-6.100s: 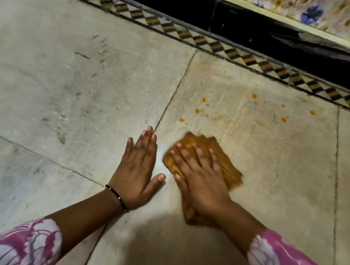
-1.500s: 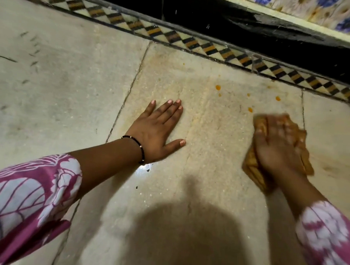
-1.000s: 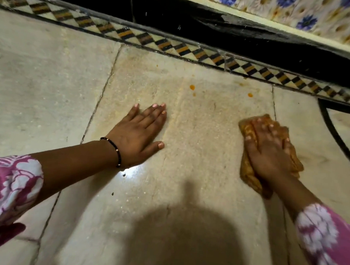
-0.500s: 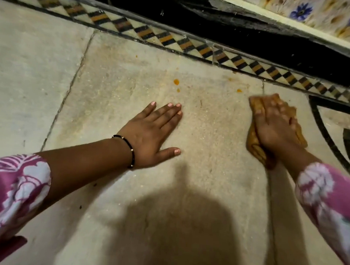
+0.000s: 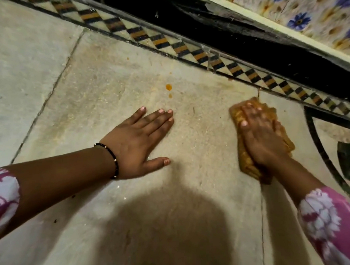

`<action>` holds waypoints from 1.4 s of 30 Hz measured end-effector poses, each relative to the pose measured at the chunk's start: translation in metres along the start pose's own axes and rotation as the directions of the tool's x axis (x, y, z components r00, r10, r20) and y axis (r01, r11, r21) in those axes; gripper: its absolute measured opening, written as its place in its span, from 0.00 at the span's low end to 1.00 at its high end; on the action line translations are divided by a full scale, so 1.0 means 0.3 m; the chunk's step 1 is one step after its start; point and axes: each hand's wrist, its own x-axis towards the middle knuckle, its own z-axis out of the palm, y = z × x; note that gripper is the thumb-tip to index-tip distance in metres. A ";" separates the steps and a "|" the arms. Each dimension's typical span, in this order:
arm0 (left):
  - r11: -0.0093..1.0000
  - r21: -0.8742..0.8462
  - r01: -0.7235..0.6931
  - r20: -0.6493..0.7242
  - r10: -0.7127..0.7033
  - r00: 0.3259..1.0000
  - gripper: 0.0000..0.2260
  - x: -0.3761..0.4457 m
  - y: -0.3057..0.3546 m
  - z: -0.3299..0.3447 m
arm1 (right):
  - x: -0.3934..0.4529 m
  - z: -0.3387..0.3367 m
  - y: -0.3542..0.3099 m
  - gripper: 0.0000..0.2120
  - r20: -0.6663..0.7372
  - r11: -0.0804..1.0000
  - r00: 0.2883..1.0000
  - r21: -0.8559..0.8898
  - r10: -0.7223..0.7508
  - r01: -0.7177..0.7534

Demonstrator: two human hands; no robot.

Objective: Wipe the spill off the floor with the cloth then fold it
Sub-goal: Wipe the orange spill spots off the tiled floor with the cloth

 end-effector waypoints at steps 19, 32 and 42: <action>1.000 0.000 0.007 -0.013 -0.007 1.000 0.39 -0.004 0.005 0.002 | 0.002 -0.013 0.032 0.33 -0.033 0.966 0.969 0.091 0.246 -0.242; 0.998 -0.038 0.046 0.064 -0.043 0.997 0.41 -0.074 0.002 -0.036 | -0.341 0.124 -0.335 0.29 0.035 0.982 0.982 -0.029 -0.187 0.188; 0.902 -0.036 0.429 -0.015 -0.430 0.903 0.43 -0.371 -0.088 -0.023 | -0.061 0.045 -0.329 0.29 -0.034 0.985 0.986 0.071 0.161 -0.158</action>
